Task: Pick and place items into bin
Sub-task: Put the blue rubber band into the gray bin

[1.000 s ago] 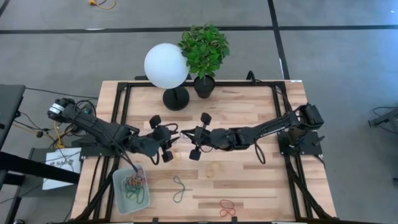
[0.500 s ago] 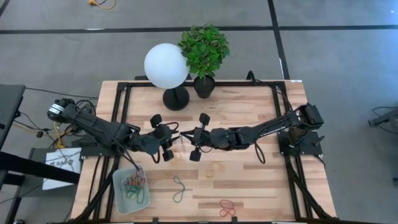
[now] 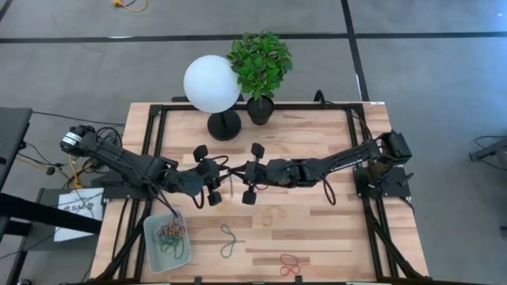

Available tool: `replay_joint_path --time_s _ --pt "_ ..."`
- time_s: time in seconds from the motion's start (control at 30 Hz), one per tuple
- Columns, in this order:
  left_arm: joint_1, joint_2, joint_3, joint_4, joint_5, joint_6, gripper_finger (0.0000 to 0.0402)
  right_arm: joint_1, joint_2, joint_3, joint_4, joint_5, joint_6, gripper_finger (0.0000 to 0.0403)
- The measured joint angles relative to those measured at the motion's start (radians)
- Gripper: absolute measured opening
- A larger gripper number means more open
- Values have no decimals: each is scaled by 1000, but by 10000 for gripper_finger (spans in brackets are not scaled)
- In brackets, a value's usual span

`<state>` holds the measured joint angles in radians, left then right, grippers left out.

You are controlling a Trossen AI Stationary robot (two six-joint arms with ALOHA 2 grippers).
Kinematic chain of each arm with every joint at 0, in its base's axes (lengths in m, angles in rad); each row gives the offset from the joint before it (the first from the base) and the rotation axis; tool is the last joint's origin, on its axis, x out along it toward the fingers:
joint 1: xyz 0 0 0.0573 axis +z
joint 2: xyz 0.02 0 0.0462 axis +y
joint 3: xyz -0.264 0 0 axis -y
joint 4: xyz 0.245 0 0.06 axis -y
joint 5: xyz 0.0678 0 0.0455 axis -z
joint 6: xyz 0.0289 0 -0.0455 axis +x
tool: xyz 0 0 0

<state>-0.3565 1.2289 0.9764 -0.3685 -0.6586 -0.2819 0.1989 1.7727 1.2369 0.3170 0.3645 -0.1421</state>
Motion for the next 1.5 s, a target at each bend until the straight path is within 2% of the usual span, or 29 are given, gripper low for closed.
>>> replay_joint_path --time_s 0.27,0.47,0.57,0.87,1.07,1.17,1.27,1.4,1.5 --pt "-1 0 0 13 -7 47 82 -6 0 0 6 -44 3 0" --pt "-1 0 0 11 -5 105 13 -6 -2 0 1 -46 3 0" --pt "-1 0 0 6 -1 105 7 -6 -4 4 -32 -46 -6 6" --pt "-6 0 0 -88 -70 23 1 12 -2 0 -207 -51 53 66" --pt "-54 0 0 -97 -69 -2 0 29 -2 0 -398 -49 185 77" --pt "-103 0 4 -137 -7 -44 0 43 -1 0 -512 -49 256 77" --pt "-161 0 43 -279 110 -89 0 55 -1 0 -622 -48 312 77" --pt "-237 0 101 -587 312 -198 0 70 -1 0 -710 -45 397 77" --pt "-289 -1 122 -796 535 -367 0 77 -1 0 -720 -42 412 77"
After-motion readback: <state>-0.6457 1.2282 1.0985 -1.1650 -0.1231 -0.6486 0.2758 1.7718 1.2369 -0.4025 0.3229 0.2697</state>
